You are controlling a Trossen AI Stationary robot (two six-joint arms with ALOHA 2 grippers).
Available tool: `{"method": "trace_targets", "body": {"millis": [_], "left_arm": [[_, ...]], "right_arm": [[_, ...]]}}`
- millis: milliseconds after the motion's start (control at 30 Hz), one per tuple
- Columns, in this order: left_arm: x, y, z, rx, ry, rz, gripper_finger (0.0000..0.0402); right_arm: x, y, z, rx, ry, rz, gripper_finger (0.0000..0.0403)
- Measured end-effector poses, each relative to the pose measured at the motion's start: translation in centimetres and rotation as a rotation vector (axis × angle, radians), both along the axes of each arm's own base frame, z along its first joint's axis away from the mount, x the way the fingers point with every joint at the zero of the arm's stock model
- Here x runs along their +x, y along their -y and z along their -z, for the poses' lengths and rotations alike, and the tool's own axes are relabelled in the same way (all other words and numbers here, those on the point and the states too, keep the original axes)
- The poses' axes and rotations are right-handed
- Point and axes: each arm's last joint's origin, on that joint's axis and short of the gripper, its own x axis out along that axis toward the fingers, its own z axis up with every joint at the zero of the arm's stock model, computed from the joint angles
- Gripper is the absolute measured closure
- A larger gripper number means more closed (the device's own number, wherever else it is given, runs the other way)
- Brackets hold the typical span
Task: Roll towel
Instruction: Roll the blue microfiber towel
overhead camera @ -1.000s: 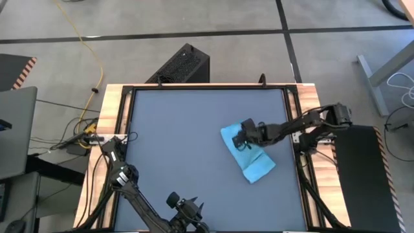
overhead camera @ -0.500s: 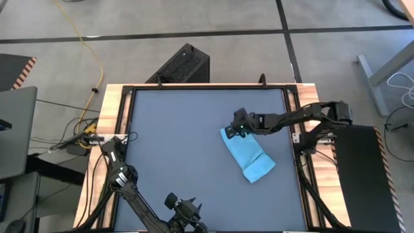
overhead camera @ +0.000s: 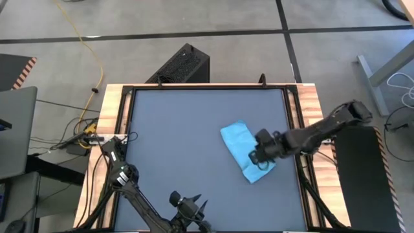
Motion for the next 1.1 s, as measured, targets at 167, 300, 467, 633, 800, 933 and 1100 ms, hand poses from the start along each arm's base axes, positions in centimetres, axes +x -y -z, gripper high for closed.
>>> {"method": "trace_targets", "body": {"millis": [167, 300, 467, 633, 800, 933, 1100], "left_arm": [[0.7, -0.4, 0.0, 0.026, 0.000, 0.010, 0.0262], [0.8, -0.3, 0.0, 0.023, 0.004, 0.014, 0.0262], [0.6, 0.0, 0.0, 0.016, 0.006, 0.021, 0.0262], [0.6, 0.0, 0.0, 0.007, -0.003, 0.023, 0.0262], [0.3, 0.4, 0.0, -0.001, -0.005, 0.031, 0.0262], [-0.1, 0.7, 0.0, -0.004, -0.009, 0.043, 0.0262], [-0.5, 1.1, 0.1, -0.010, -0.032, 0.054, 0.0262]], "right_arm": [[-1.6, -3.3, 2.1, 0.047, 0.013, 0.021, 0.0381], [-2.9, -5.6, 4.9, 0.070, -0.030, 0.065, 0.0381], [-3.7, -7.9, 7.7, 0.065, -0.056, 0.099, 0.0379], [-3.1, -9.2, 10.0, 0.020, -0.031, 0.103, 0.0379], [-0.2, -11.0, 10.6, 0.039, 0.111, 0.135, 0.0379], [3.4, -11.5, 10.5, 0.053, 0.194, 0.122, 0.0379], [8.6, -11.6, 10.6, 0.038, 0.247, 0.024, 0.0378]]}}
